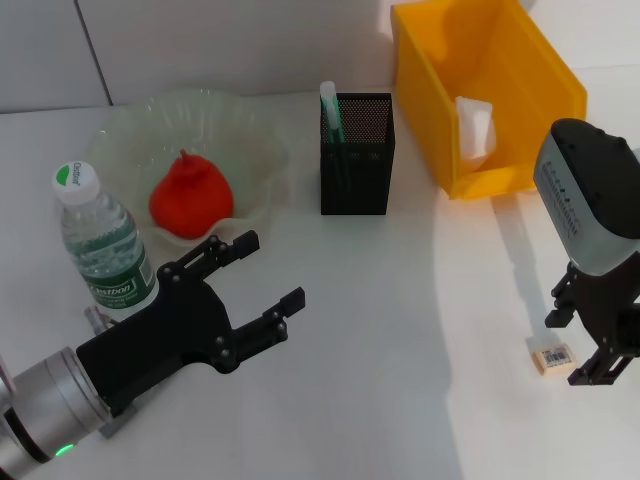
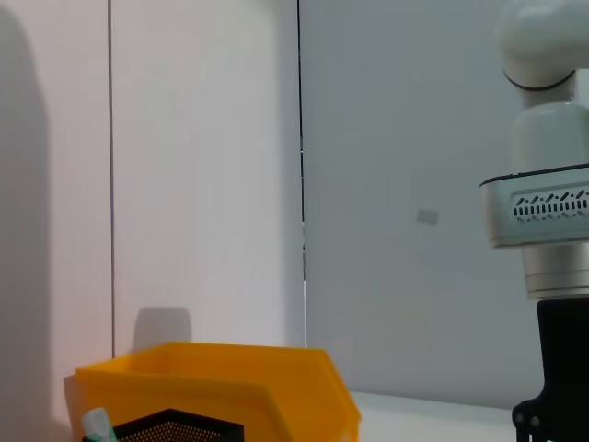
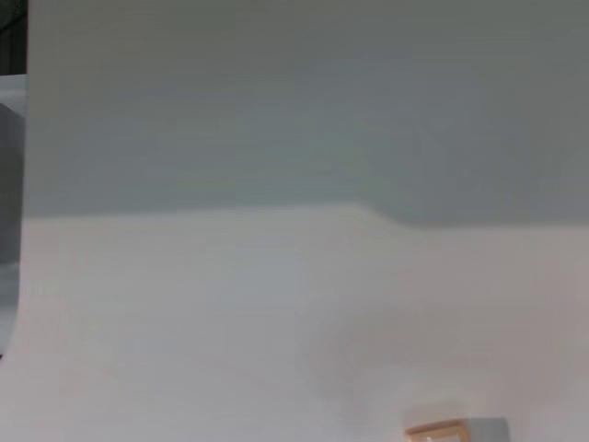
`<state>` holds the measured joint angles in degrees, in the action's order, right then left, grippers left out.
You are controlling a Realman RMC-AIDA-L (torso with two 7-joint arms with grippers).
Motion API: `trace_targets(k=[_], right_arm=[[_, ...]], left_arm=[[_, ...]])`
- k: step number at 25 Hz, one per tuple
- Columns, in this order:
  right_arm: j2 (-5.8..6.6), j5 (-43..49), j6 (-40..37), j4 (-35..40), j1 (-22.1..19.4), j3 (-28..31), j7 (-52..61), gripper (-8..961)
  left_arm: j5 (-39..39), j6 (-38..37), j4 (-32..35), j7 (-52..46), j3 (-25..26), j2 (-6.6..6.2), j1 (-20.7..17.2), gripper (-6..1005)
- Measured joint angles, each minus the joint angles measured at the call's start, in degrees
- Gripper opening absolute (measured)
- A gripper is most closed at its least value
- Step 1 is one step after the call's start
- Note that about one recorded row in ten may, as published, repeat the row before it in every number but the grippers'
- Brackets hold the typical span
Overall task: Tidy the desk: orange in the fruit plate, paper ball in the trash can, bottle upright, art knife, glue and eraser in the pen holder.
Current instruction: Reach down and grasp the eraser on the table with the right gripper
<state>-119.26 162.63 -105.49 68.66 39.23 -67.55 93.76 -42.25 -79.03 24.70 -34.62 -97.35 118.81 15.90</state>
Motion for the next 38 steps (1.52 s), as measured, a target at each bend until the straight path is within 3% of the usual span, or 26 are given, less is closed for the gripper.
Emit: trace_targets(k=[31,38], right_arm=[[-0.06,-0.3,7.0,-4.7,-0.8,-4.8,-0.9,685],[-0.14,-0.3,7.0,-4.7,-1.0,-5.0,-0.8,584]], left_arm=[[-0.3,-0.4,0.5,-1.0,-1.0,0.06,-0.3,775],[-0.4,-0.4,0.5,-0.9,-1.0,0.16,-0.3,775]])
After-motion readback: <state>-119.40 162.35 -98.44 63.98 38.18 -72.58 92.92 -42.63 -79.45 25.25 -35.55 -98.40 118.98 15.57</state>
